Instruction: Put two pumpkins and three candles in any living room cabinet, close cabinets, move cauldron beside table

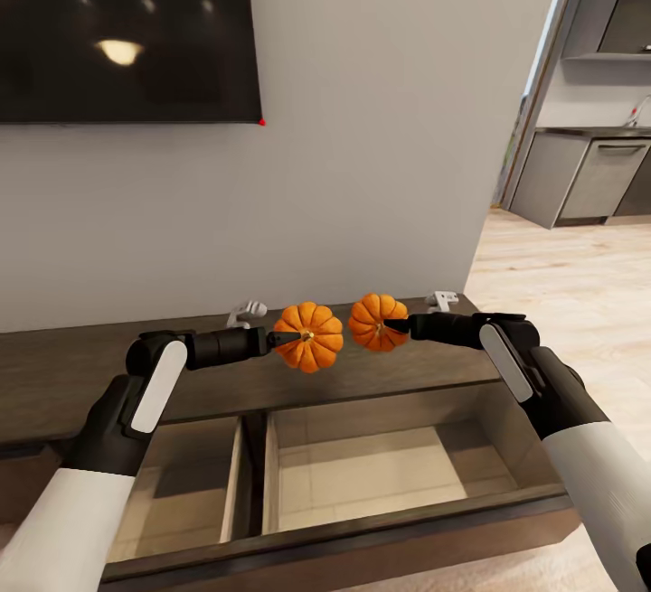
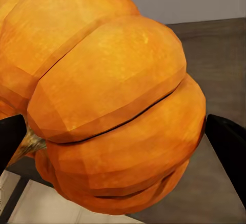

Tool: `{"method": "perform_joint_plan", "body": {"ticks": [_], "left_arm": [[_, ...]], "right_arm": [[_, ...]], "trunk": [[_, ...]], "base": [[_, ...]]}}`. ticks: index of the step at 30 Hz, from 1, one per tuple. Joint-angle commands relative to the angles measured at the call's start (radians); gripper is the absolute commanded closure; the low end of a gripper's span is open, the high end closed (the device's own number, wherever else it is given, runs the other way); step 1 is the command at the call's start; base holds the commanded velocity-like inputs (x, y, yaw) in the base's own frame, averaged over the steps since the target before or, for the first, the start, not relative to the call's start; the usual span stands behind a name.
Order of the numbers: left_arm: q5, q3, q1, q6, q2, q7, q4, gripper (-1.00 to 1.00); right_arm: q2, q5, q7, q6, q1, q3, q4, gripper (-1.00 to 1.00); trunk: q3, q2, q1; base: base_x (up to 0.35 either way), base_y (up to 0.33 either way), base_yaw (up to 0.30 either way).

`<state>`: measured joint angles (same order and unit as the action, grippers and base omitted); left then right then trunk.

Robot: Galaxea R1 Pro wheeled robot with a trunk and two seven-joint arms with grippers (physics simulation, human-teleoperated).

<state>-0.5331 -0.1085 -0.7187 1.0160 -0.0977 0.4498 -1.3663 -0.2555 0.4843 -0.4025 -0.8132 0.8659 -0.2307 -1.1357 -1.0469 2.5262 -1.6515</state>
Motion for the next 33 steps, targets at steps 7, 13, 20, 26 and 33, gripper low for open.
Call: {"method": "perform_joint_plan", "body": {"ticks": [7, 13, 20, 26, 33], "left_arm": [[0.004, -0.008, -0.001, 0.003, 0.0, 0.005, 0.0, 1.0], [0.005, -0.056, -0.001, 0.002, 0.0, 0.004, 0.0, 1.0], [0.005, -0.061, -0.001, 0.003, -0.002, 0.004, 0.0, 1.0], [0.005, -0.062, -0.001, 0.003, -0.002, -0.017, 0.001, 1.0], [0.004, -0.063, -0.001, 0.003, 0.0, -0.037, 0.005, 1.0]], "right_arm": [[-0.001, -0.001, -0.004, -0.003, 0.001, -0.001, 0.0, 1.0], [-0.001, -0.001, -0.006, -0.003, 0.001, 0.0, 0.001, 1.0], [-0.001, -0.001, -0.007, -0.004, 0.001, -0.001, 0.001, 1.0], [0.0, -0.002, -0.003, -0.004, 0.001, -0.002, 0.001, 1.0], [0.0, -0.003, -0.001, -0.005, 0.001, -0.005, 0.001, 1.0]], "trunk": [[-0.001, 0.0, 0.0], [-0.001, 0.0, 0.0], [-0.001, 0.0, 0.0], [-0.001, 0.0, 0.0], [-0.001, 0.0, 0.0]], "base": [[0.003, -0.003, 0.0], [0.0, 0.0, 0.0], [0.0, 0.0, -0.076], [0.0, 0.0, -0.012], [0.0, 0.0, 0.0]]}}
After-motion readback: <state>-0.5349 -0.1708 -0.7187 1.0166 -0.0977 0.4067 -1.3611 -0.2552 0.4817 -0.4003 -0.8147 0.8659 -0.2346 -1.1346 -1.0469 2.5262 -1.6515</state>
